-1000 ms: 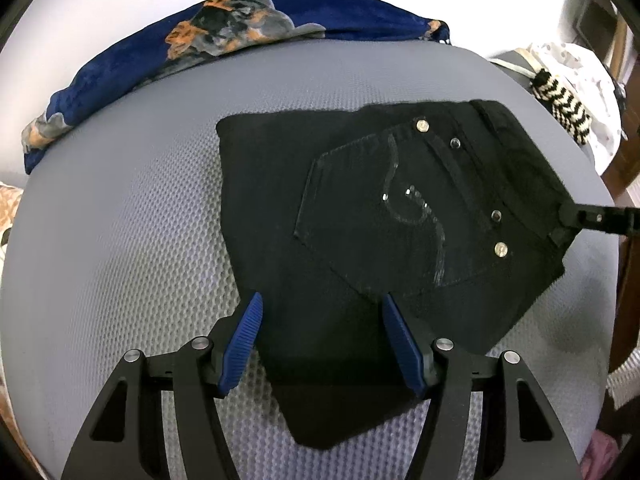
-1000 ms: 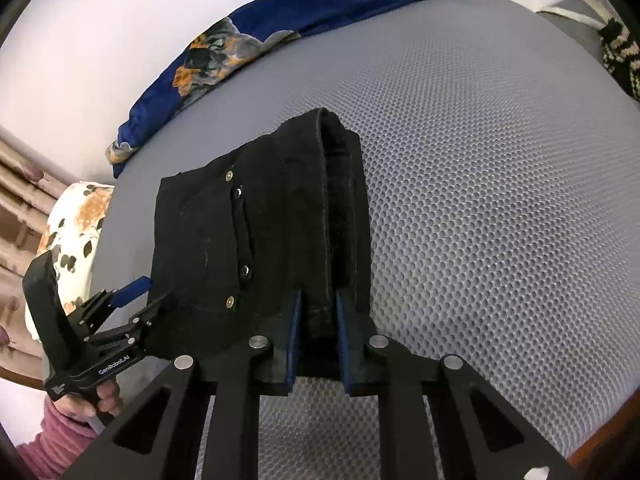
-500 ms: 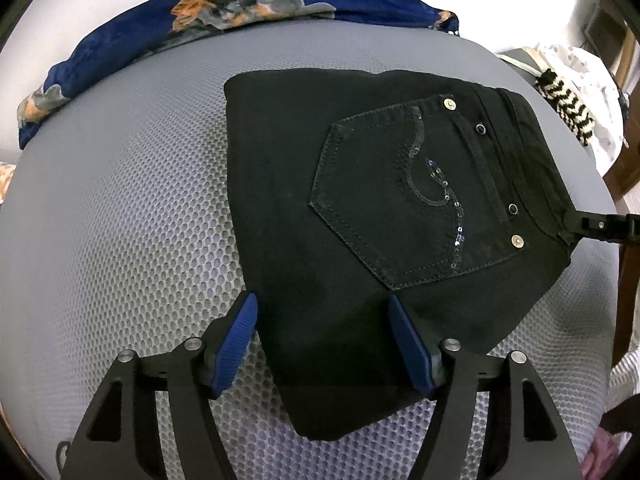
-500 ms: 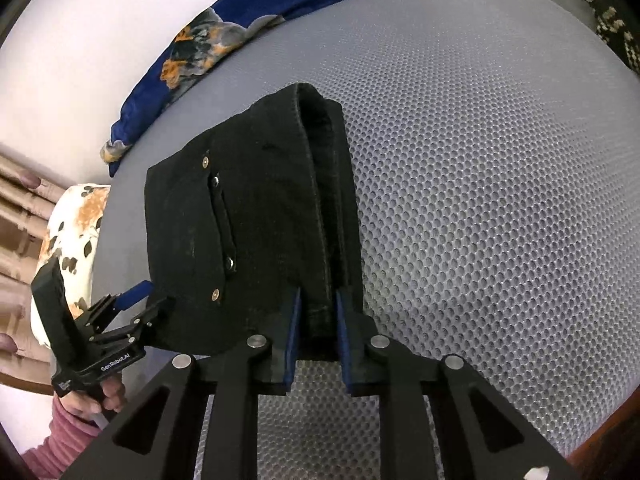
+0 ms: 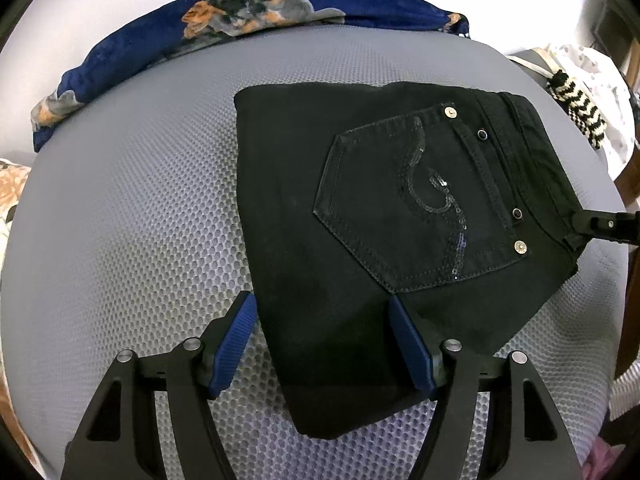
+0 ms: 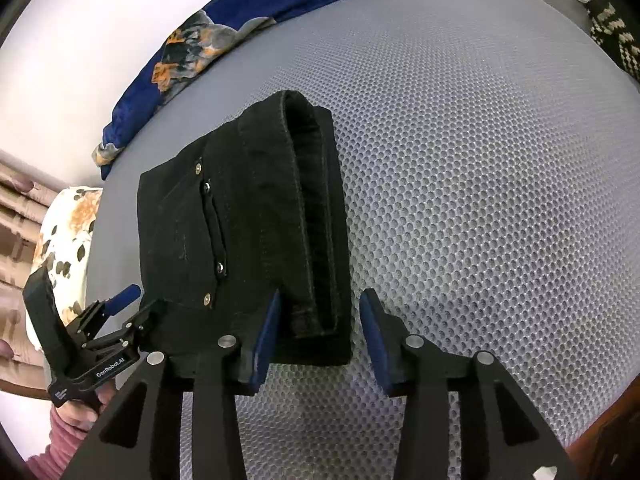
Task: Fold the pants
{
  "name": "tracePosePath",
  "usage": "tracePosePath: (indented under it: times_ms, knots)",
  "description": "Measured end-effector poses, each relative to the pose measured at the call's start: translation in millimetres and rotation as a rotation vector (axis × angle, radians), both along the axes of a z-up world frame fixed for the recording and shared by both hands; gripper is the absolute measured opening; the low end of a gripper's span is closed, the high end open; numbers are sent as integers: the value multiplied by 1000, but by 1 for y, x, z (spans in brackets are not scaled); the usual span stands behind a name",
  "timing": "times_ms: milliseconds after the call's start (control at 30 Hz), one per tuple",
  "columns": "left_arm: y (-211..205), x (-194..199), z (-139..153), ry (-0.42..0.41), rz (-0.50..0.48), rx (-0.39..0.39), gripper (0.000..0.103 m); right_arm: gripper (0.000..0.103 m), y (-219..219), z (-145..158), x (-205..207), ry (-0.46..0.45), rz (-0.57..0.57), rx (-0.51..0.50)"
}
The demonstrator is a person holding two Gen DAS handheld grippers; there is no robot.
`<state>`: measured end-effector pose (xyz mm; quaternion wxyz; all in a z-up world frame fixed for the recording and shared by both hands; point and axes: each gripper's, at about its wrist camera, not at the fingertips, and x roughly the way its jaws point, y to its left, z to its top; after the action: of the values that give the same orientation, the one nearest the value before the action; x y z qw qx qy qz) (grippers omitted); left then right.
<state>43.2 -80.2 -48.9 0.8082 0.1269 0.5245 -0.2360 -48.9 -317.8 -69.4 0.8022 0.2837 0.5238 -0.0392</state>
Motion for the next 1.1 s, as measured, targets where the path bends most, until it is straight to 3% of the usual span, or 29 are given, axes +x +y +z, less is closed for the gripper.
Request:
tracePosePath:
  times_ms: [167, 500, 767, 1100]
  knots:
    - [2, -2, 5, -31, 16, 17, 69, 52, -1, 3, 7, 9, 13, -7]
    - [14, 9, 11, -44, 55, 22, 69, 59, -5, 3, 33, 14, 66, -7]
    - [25, 24, 9, 15, 98, -10, 69, 59, -10, -7, 46, 23, 98, -4]
    - [38, 38, 4, 110, 133, -101, 70, 63, -23, -23, 53, 5, 116, 85]
